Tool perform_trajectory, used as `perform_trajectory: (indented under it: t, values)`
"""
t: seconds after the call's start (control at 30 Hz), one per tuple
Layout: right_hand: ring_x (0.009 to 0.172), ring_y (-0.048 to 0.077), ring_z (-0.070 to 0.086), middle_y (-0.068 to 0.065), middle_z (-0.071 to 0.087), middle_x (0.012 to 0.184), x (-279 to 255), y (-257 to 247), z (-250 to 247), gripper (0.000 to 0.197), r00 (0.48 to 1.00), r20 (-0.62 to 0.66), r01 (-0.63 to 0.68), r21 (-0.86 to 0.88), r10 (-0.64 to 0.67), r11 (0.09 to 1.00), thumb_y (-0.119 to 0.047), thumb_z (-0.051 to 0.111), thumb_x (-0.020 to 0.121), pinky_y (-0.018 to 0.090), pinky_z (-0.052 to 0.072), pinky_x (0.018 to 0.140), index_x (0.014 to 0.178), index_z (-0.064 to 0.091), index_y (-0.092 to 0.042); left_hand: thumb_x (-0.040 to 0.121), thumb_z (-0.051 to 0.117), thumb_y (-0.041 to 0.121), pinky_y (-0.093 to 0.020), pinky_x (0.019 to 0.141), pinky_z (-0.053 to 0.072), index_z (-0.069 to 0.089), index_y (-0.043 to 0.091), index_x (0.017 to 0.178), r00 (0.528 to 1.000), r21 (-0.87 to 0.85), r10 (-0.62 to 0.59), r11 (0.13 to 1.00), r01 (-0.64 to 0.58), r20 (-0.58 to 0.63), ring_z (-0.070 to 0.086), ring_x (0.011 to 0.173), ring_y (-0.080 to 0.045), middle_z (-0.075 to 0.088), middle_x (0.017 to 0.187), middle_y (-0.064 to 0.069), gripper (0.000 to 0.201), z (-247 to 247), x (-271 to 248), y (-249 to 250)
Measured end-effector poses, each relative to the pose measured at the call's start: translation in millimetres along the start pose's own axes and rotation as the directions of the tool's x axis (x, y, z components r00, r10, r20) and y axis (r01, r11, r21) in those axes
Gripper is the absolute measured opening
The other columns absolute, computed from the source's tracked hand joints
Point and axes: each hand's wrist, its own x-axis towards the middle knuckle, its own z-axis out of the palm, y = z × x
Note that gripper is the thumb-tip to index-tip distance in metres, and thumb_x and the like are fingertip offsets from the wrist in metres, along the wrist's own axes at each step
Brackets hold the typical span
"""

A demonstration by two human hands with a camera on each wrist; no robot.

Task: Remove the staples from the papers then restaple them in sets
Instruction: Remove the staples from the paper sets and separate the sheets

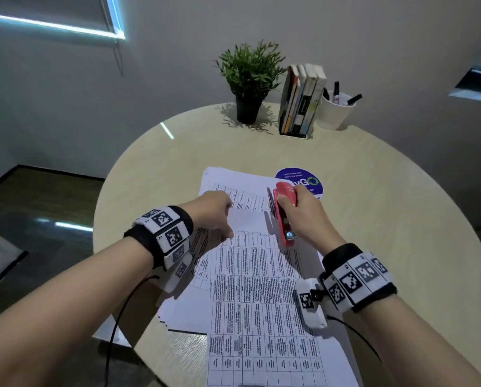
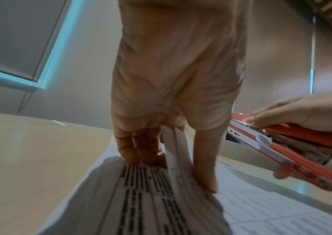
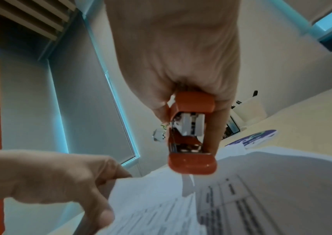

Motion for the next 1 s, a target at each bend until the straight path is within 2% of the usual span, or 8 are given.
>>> perform_trajectory:
  t: [0.2, 0.27, 0.33, 0.43, 0.53, 0.63, 0.83, 1.0]
  values:
    - [0.092, 0.031, 0.056, 0.013, 0.061, 0.102, -6, 10, -7, 0.027, 0.997, -0.071, 0.019, -0.040, -0.022, 0.999, -0.025, 0.048, 0.100, 0.033, 0.038, 0.072, 0.116, 0.051, -0.004, 0.077, 0.077, 0.016, -0.024, 0.050, 0.036, 0.062, 0.007, 0.075, 0.956, -0.430, -0.033, 0.897, -0.101, -0.293, 0.054, 0.060, -0.018, 0.058, 0.065, -0.002, 0.017, -11, -8, -2]
    - [0.098, 0.033, 0.056, 0.016, 0.061, 0.108, -8, 13, -10, 0.028, 0.996, -0.087, 0.030, -0.040, -0.033, 0.999, -0.024, 0.049, 0.100, 0.035, 0.040, 0.075, 0.116, 0.050, -0.003, 0.077, 0.078, 0.013, -0.026, 0.062, 0.049, 0.068, 0.002, 0.090, 0.947, -0.714, -0.173, 0.696, -0.077, -0.271, 0.064, 0.067, -0.019, 0.069, 0.077, -0.009, 0.019, -13, -6, -7]
    - [0.097, 0.033, 0.057, 0.016, 0.061, 0.110, -10, 15, -13, 0.029, 0.996, -0.089, 0.024, -0.009, -0.025, 1.000, -0.024, 0.048, 0.100, 0.036, 0.043, 0.076, 0.119, 0.048, -0.003, 0.067, 0.087, 0.022, -0.041, 0.092, 0.050, 0.066, 0.003, 0.104, 0.974, -0.846, -0.222, 0.527, 0.080, -0.045, 0.069, 0.096, -0.027, 0.073, 0.102, -0.013, 0.046, -10, -5, -11]
    - [0.090, 0.026, 0.053, 0.011, 0.058, 0.105, -11, 16, -23, 0.032, 0.994, -0.110, -0.006, 0.047, 0.011, 0.999, -0.023, 0.047, 0.101, 0.031, 0.037, 0.071, 0.127, 0.045, -0.004, 0.072, 0.083, 0.024, -0.034, 0.071, 0.047, 0.065, 0.000, 0.084, 0.963, -0.593, -0.162, 0.762, 0.262, 0.217, 0.066, 0.074, -0.028, 0.071, 0.084, -0.011, 0.033, 1, -21, 5]
    - [0.088, 0.027, 0.056, 0.009, 0.058, 0.103, -11, 17, -40, 0.029, 0.989, -0.142, -0.019, 0.097, 0.032, 0.995, -0.024, 0.046, 0.101, 0.032, 0.042, 0.070, 0.124, 0.046, -0.006, 0.089, 0.064, 0.006, -0.031, 0.052, 0.051, 0.059, 0.001, 0.092, 0.977, -0.584, -0.140, 0.784, 0.210, 0.163, 0.057, 0.054, -0.019, 0.063, 0.073, -0.011, 0.008, 13, -25, 36]
    - [0.082, 0.027, 0.063, 0.013, 0.061, 0.105, -11, 18, -66, 0.026, 0.981, -0.187, -0.026, 0.165, 0.057, 0.986, -0.028, 0.047, 0.101, 0.043, 0.056, 0.071, 0.119, 0.045, -0.010, 0.090, 0.058, -0.001, -0.038, 0.060, 0.045, 0.057, -0.004, 0.104, 0.992, -0.705, -0.096, 0.698, 0.129, 0.087, 0.055, 0.061, -0.027, 0.062, 0.076, -0.016, 0.015, 20, -2, 67]
    - [0.067, 0.013, 0.056, 0.009, 0.057, 0.099, -15, 34, -112, 0.030, 0.942, -0.320, -0.032, 0.206, 0.098, 0.978, -0.024, 0.047, 0.101, 0.026, 0.040, 0.051, 0.126, 0.045, -0.007, 0.084, 0.050, -0.009, -0.043, 0.075, 0.056, 0.056, -0.001, 0.105, 0.998, -0.660, 0.065, 0.751, -0.032, 0.025, 0.065, 0.090, -0.035, 0.063, 0.109, -0.025, 0.023, 48, 37, 143]
    - [0.084, 0.031, 0.063, 0.017, 0.061, 0.110, -13, 65, -114, 0.032, 0.917, -0.336, -0.157, 0.189, 0.214, 0.969, -0.029, 0.050, 0.097, 0.044, 0.055, 0.074, 0.122, 0.047, -0.009, 0.077, 0.063, -0.002, -0.047, 0.082, 0.057, 0.060, -0.004, 0.106, 0.990, -0.572, 0.143, 0.813, -0.106, 0.019, 0.066, 0.094, -0.036, 0.066, 0.107, -0.024, 0.029, 69, 45, 160]
